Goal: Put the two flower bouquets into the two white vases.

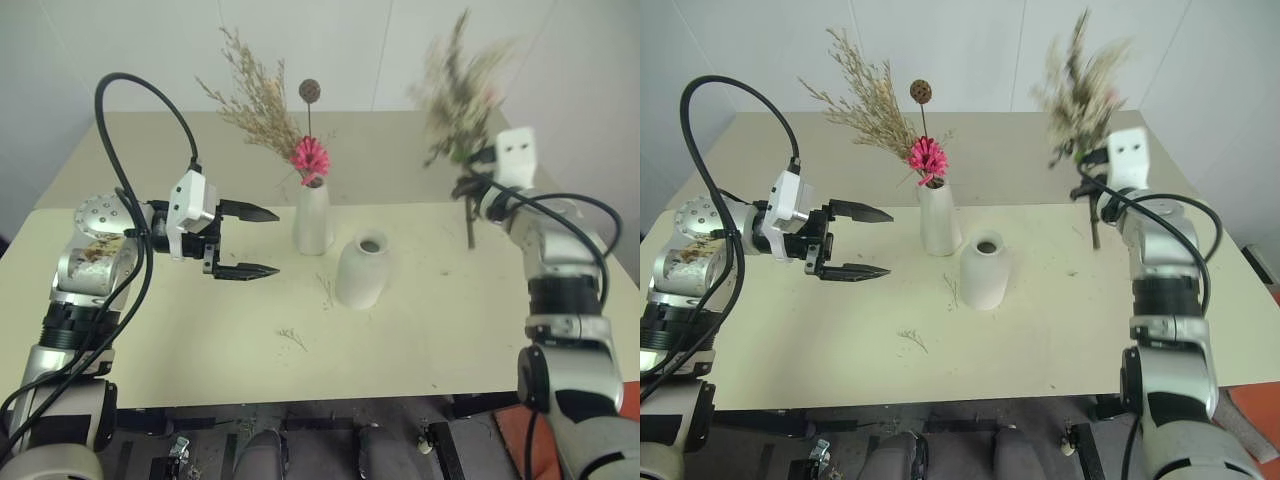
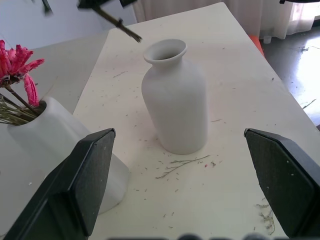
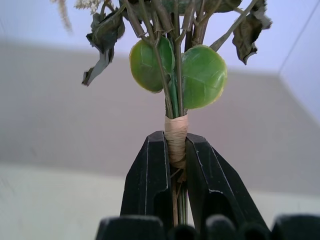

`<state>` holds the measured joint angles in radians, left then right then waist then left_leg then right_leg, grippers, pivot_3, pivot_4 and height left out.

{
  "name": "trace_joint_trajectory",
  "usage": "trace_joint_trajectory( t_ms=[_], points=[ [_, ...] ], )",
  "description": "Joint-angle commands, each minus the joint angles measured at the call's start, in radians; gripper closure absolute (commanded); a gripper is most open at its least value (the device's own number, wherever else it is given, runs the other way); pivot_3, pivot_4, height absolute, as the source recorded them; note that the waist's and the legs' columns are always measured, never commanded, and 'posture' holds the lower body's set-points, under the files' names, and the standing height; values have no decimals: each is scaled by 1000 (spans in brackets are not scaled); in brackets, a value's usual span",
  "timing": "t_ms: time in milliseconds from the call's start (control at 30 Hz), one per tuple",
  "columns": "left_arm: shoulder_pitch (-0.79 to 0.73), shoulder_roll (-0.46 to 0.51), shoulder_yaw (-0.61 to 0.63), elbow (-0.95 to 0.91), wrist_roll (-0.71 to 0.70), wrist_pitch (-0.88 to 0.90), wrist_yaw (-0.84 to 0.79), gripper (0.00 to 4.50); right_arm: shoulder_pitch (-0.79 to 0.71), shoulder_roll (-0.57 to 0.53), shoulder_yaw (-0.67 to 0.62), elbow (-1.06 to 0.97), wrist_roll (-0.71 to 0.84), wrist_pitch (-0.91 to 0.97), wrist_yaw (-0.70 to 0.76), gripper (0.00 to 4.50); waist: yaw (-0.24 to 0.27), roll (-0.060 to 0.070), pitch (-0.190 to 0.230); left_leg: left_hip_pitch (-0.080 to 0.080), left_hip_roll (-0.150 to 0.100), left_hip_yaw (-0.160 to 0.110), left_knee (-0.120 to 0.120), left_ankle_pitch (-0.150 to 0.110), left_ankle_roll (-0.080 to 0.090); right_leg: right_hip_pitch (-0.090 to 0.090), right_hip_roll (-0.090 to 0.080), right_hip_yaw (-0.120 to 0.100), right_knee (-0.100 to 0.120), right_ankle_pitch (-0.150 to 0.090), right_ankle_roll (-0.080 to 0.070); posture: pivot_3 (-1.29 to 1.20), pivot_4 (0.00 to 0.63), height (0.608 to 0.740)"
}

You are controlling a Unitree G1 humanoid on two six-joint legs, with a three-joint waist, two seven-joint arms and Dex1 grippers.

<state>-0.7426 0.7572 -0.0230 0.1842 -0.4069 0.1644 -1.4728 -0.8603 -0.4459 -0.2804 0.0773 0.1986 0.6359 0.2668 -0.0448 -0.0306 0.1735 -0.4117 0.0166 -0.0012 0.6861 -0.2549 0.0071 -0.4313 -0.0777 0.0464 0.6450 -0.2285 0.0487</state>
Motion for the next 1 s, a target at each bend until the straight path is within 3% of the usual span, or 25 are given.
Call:
trace_joint_trajectory(
  t_ms=[33,133,433,1000],
  points=[
    [-38,2,4,28,10,-37,-20,0,-11,73,-150,-278,223,-22,-9,4260,-1,0,0,0,0,0,0,0,0,0,0,0,0,0,0,0,150,740],
    [-53,-2,2,50,15,-44,-35,0,-11,147,-167,-394,330,25,-60,4260,0,0,0,2,1,0,-1,0,0,1,1,0,1,0,0,0,150,740],
    [-47,6,9,64,31,-56,-47,0,121,292,28,-608,372,-12,-121,4260,1,1,0,5,0,0,-1,0,0,4,0,-1,1,0,0,0,150,740],
    [-35,37,16,33,26,-29,-55,0,292,318,179,-704,326,-56,-144,4260,1,1,0,5,0,-1,-1,0,0,5,0,-1,1,0,0,0,150,740]
  ],
)
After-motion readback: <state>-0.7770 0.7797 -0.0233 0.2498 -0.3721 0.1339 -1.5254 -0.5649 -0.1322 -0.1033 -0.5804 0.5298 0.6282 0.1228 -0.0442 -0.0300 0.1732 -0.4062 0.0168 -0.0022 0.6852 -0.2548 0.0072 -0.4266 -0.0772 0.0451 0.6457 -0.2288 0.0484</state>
